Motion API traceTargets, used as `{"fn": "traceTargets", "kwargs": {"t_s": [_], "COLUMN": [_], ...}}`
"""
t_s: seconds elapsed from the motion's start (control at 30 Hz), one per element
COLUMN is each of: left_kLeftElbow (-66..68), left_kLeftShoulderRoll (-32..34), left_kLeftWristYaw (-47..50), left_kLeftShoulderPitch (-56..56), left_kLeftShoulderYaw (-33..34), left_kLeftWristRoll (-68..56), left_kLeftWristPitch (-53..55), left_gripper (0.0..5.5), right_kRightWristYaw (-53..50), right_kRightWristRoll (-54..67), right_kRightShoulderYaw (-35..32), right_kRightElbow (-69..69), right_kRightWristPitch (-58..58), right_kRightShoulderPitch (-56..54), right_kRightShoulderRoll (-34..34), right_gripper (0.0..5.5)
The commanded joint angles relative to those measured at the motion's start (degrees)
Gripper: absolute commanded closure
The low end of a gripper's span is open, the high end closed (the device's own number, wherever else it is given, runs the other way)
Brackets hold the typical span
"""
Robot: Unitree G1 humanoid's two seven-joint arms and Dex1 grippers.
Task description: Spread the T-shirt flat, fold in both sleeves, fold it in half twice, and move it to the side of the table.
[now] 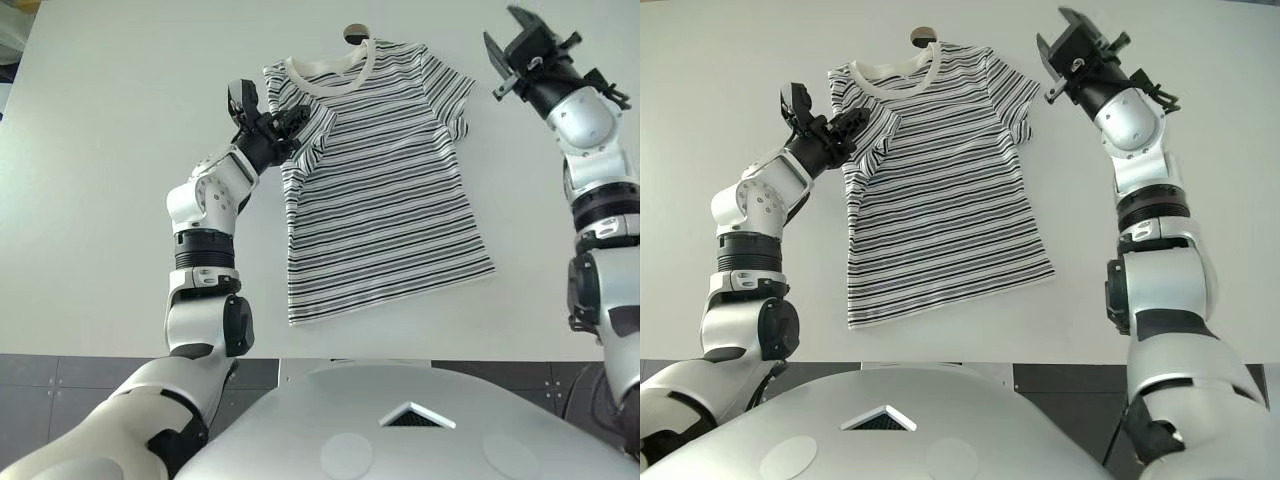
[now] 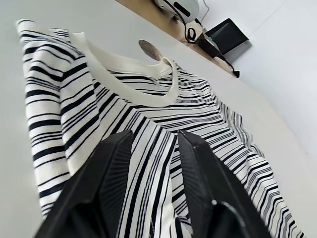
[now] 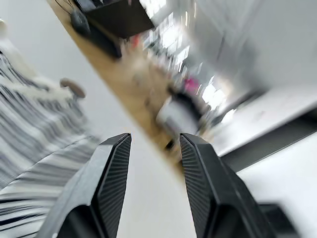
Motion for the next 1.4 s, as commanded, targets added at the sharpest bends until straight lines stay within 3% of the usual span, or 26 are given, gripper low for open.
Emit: {"fn": "traceTargets", "kwargs": {"t_s": [0.03, 0.27, 0.53, 1.03, 1.4], "left_kLeftElbow": [-7.37, -19.74, -20.33, -18.49, -18.71], "left_kLeftShoulderRoll": [-0.87, -1.36, -1.01, -0.90, -0.98], "left_kLeftWristYaw": [-3.59, -4.46, -2.66, -2.10, -2.23], "left_kLeftShoulderPitch": [1.16, 6.31, 7.23, 6.56, 6.48], "left_kLeftShoulderYaw": [0.96, 1.71, 2.82, 2.88, 2.63], "left_kLeftWristRoll": [-2.93, -6.78, -7.68, -7.74, -7.86], "left_kLeftWristPitch": [-1.58, -1.50, -1.35, -1.84, -1.73], "left_gripper": [3.28, 3.23, 3.23, 3.23, 3.23], "right_kRightWristYaw": [9.78, 6.68, 4.33, 6.26, 9.10], "right_kRightWristRoll": [9.48, 8.51, 7.70, 8.46, 4.52], "right_kRightShoulderYaw": [-7.71, -9.11, -10.58, -12.96, -8.18], "right_kRightElbow": [6.59, 12.37, 13.65, 12.84, 9.41], "right_kRightWristPitch": [14.52, 24.23, 29.20, 29.42, 23.09], "right_kRightShoulderPitch": [-5.22, -4.82, -2.05, -3.25, -2.91], "right_kRightShoulderRoll": [3.45, 6.51, 9.33, 8.55, 9.71], "right_gripper": [3.67, 2.87, 2.87, 5.36, 5.36]}}
